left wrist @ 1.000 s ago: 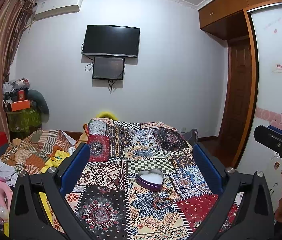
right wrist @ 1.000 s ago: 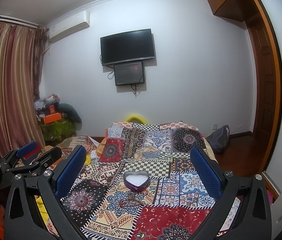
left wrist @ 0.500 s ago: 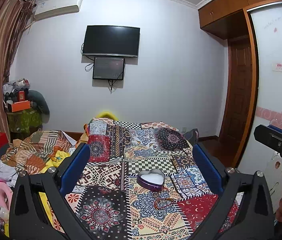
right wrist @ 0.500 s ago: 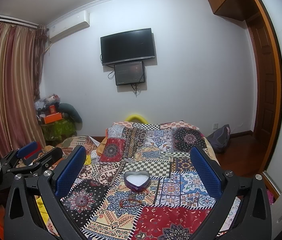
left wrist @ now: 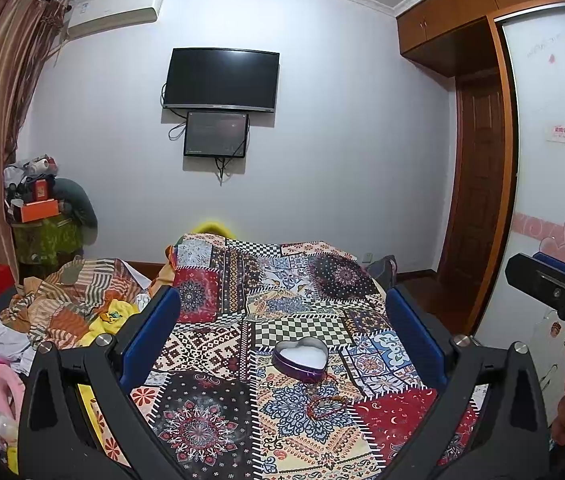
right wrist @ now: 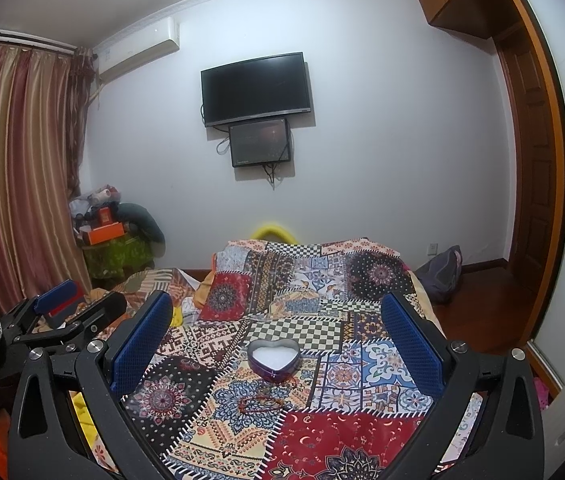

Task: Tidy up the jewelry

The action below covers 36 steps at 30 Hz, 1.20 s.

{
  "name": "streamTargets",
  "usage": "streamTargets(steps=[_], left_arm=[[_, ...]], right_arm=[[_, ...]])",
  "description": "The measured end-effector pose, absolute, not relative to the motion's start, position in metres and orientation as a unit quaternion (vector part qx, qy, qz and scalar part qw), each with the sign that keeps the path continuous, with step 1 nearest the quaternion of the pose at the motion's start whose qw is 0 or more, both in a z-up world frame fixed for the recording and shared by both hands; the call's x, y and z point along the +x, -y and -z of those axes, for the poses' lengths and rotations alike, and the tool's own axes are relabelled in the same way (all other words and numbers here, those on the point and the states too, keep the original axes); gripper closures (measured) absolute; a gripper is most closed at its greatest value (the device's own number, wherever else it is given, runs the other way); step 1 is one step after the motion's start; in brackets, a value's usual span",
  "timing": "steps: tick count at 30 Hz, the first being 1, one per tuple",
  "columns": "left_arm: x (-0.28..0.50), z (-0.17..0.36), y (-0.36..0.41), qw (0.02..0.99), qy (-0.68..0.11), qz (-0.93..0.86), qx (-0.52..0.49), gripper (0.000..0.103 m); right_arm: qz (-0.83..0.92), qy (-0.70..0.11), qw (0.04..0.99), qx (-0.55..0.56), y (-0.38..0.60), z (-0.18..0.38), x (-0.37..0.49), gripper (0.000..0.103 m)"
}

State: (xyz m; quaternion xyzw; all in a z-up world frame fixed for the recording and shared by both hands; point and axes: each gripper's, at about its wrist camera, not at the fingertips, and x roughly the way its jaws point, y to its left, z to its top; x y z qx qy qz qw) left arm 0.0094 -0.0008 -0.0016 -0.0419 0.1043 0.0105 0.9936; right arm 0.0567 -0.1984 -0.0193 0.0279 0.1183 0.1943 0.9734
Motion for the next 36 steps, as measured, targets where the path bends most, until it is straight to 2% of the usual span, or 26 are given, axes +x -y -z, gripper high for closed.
streamTargets(steps=[13, 21, 29, 31, 36], left_arm=[[0.037, 0.012, -0.002, 0.99, -0.133, -0.019, -0.038, 0.0], [0.08, 0.047, -0.011, 0.979, -0.197, -0.023, -0.04, 0.0], [0.126, 0.102, -0.011, 0.952, -0.303, -0.002, -0.047, 0.021], [0.136, 0.115, -0.01, 0.944, -0.325, 0.004, -0.05, 0.028], [0.153, 0.142, -0.002, 0.924, -0.375, 0.04, -0.062, 0.037]], right_arm=[[-0.184, -0.151, 0.971, 0.024, 0.201, 0.03, 0.082, 0.0], [-0.151, -0.214, 0.965, 0.011, 0.214, 0.064, 0.125, 0.0], [-0.15, -0.297, 0.943, -0.007, 0.218, 0.114, 0.163, 0.001], [-0.15, -0.313, 0.938, -0.013, 0.218, 0.124, 0.168, 0.005], [-0.168, -0.354, 0.92, -0.018, 0.215, 0.149, 0.182, 0.017]])
